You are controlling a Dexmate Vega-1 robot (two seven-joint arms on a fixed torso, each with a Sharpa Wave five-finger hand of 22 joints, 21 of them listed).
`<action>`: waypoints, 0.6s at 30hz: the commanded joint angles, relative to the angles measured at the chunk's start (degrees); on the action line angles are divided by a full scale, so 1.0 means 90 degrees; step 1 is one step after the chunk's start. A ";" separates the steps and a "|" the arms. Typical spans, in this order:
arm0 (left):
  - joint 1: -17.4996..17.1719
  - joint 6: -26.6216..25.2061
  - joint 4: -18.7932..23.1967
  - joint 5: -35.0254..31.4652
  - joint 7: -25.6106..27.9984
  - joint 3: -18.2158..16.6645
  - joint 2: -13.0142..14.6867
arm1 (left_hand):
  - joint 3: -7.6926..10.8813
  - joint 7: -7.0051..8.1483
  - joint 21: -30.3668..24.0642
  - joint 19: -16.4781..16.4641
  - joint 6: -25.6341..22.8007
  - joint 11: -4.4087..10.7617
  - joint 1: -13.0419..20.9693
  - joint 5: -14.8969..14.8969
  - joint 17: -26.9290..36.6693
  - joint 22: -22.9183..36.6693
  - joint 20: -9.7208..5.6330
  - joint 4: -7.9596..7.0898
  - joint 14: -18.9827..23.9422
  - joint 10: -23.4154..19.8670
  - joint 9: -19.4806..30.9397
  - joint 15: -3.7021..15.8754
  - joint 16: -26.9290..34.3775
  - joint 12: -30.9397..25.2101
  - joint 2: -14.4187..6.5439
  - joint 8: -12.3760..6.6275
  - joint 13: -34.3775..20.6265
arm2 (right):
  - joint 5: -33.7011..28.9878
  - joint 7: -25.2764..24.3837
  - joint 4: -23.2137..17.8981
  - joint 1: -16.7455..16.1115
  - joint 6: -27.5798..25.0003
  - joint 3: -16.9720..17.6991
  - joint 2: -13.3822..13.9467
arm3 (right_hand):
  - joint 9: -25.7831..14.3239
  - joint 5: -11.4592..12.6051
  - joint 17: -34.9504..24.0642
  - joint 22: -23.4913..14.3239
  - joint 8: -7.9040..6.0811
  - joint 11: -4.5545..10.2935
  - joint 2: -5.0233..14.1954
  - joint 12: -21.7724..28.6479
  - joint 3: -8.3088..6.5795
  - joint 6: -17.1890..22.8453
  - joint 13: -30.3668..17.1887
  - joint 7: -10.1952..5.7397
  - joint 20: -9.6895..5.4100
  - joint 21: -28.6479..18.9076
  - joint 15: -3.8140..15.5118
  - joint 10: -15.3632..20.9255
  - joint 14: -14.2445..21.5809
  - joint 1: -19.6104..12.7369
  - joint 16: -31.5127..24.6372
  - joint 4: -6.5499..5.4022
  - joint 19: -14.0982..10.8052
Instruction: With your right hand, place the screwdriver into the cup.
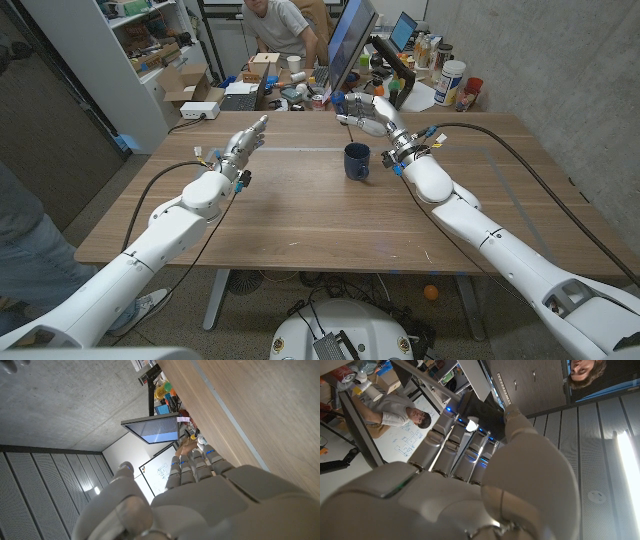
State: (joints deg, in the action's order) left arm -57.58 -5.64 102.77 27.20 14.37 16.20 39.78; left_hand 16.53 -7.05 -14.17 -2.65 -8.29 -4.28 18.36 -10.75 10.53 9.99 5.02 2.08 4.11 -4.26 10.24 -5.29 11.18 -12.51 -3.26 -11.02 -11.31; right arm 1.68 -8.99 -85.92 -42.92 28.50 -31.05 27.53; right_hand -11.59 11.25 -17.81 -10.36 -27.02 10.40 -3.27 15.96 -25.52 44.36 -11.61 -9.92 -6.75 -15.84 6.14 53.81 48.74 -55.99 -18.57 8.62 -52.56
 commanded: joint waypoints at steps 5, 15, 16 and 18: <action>0.0004 0.0003 -0.0052 0.0018 0.0009 -0.0007 -0.0021 | 0.0014 -0.0001 0.0028 0.0019 -0.0076 0.0020 0.0011 0.0029 0.0020 0.0031 0.0014 0.0043 -0.0005 -0.0031 0.0021 -0.0047 -0.0016 0.0024 -0.0076 0.0012 -0.0025 | 0.0207 0.0055 0.0626 0.0130 -0.0458 -0.0078 -0.0293 | -0.0017 0.0007 -0.0030 -0.0002 -0.0021 0.0020 0.0769 -0.0049 0.0059 0.1384 -0.0012 0.0184 0.0021 0.0002 0.0660 -0.0002 0.0107 -0.0694 0.0020 -0.0013 -0.0059; 0.0043 -0.0032 -0.0086 0.0009 -0.0004 0.0033 -0.0031 | 0.0015 0.0005 0.0049 0.0022 -0.0082 0.0012 0.0010 0.0031 0.0019 0.0032 0.0009 0.0053 -0.0006 -0.0042 0.0021 -0.0045 -0.0016 0.0021 -0.0081 0.0010 -0.0025 | 0.0387 0.0139 0.0903 0.0151 -0.0711 -0.0066 -0.0386 | -0.0018 -0.0003 -0.0034 -0.0002 -0.0020 0.0028 0.0785 -0.0093 0.0091 0.1395 -0.0014 0.0192 0.0040 0.0011 0.0638 -0.0020 0.0076 -0.0698 0.0054 -0.0019 -0.0052; 0.0044 -0.0045 -0.0085 0.0007 0.0003 0.0035 -0.0030 | 0.0015 0.0003 0.0052 0.0021 -0.0079 0.0007 0.0010 0.0031 0.0019 0.0032 0.0012 0.0055 0.0001 -0.0042 0.0021 -0.0041 -0.0014 0.0021 -0.0081 0.0012 -0.0025 | 0.0405 0.0137 0.0916 0.0148 -0.0740 -0.0058 -0.0394 | -0.0018 -0.0004 -0.0035 -0.0002 -0.0020 0.0023 0.0785 -0.0096 0.0095 0.1396 -0.0015 0.0191 0.0041 0.0012 0.0629 -0.0022 0.0074 -0.0693 0.0057 -0.0022 -0.0050; 0.0040 -0.0054 -0.0088 0.0019 0.0005 0.0032 -0.0032 | 0.0015 -0.0002 0.0055 0.0020 -0.0084 0.0008 0.0009 0.0031 0.0019 0.0032 0.0009 0.0056 0.0001 -0.0042 0.0021 -0.0046 -0.0014 0.0021 -0.0082 0.0010 -0.0025 | 0.0462 0.0142 0.0942 0.0141 -0.0807 -0.0039 -0.0416 | -0.0018 -0.0005 -0.0034 -0.0002 -0.0017 0.0018 0.0785 -0.0113 0.0101 0.1395 -0.0015 0.0194 0.0043 0.0019 0.0636 -0.0040 0.0054 -0.0704 0.0072 -0.0015 -0.0036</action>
State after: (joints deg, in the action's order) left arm -57.43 -5.61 102.24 27.28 14.41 16.21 39.60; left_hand 16.66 -7.05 -13.92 -2.65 -8.29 -4.28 18.12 -10.75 10.53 9.99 5.02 2.21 4.11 -4.26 10.24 -5.29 11.18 -12.51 -3.50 -11.02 -11.31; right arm 4.07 -8.17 -79.80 -41.78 23.93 -31.66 24.85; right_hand -11.56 10.98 -17.97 -10.35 -26.92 10.41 -3.02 15.17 -24.74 44.36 -11.61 -9.92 -6.43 -15.84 6.25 53.81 49.25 -55.74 -18.18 8.45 -52.87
